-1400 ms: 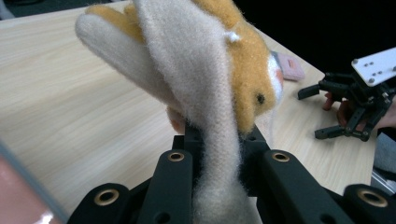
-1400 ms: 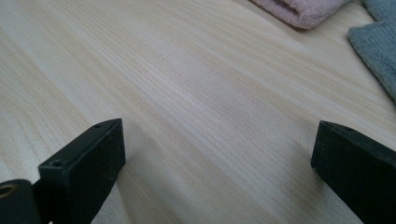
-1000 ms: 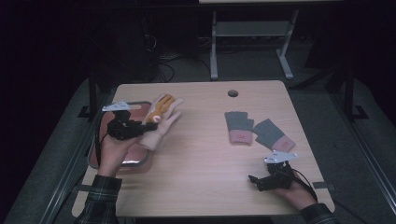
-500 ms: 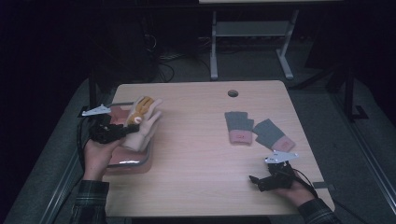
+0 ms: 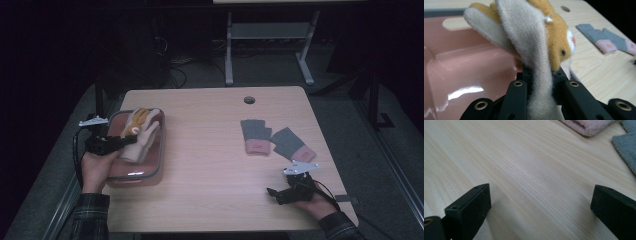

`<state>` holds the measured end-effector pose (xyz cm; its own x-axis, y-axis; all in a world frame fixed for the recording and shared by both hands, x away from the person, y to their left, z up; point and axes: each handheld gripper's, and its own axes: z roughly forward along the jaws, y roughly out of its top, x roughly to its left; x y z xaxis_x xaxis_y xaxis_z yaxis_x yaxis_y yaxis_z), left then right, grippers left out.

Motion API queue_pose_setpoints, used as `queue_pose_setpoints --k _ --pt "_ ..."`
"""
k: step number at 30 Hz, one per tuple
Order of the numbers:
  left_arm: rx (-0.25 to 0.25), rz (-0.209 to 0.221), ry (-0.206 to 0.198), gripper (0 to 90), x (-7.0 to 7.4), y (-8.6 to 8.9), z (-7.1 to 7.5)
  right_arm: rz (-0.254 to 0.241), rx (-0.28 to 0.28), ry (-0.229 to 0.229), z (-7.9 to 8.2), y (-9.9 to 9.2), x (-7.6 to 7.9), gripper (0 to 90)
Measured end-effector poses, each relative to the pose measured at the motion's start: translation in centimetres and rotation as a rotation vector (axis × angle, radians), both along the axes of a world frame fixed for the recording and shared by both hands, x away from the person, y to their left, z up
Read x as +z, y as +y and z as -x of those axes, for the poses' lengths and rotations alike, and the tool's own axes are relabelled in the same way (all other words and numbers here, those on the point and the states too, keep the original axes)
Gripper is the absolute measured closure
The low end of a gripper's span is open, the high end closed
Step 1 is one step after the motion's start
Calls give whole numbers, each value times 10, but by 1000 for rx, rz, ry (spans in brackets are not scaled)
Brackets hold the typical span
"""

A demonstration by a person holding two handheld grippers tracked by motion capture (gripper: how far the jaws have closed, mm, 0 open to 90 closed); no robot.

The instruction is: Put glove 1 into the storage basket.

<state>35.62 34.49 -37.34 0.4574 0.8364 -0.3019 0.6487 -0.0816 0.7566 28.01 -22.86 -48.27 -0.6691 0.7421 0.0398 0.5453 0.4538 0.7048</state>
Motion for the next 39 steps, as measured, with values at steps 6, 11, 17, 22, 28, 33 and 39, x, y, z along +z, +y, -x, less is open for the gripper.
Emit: queue_pose_setpoints --k 6,11,17,22,28,33,39 --pt "8 -34 54 782 -13 -1 -11 2 0 0 0 0 0 23" --pt "7 -66 89 779 -19 -2 -18 1 0 0 0 0 0 23" --pt "8 -91 147 771 -29 -3 -29 1 0 0 0 0 0 23" --pt "12 -154 190 752 -35 -8 -35 1 0 0 0 0 0 23" --pt "1 -172 265 594 -45 -10 -40 2 0 0 0 0 0 23" --pt "-3 -212 233 332 -46 -13 -40 1 0 0 0 0 0 23" --pt "26 -198 144 163 -36 -9 -36 2 0 0 0 0 0 23"
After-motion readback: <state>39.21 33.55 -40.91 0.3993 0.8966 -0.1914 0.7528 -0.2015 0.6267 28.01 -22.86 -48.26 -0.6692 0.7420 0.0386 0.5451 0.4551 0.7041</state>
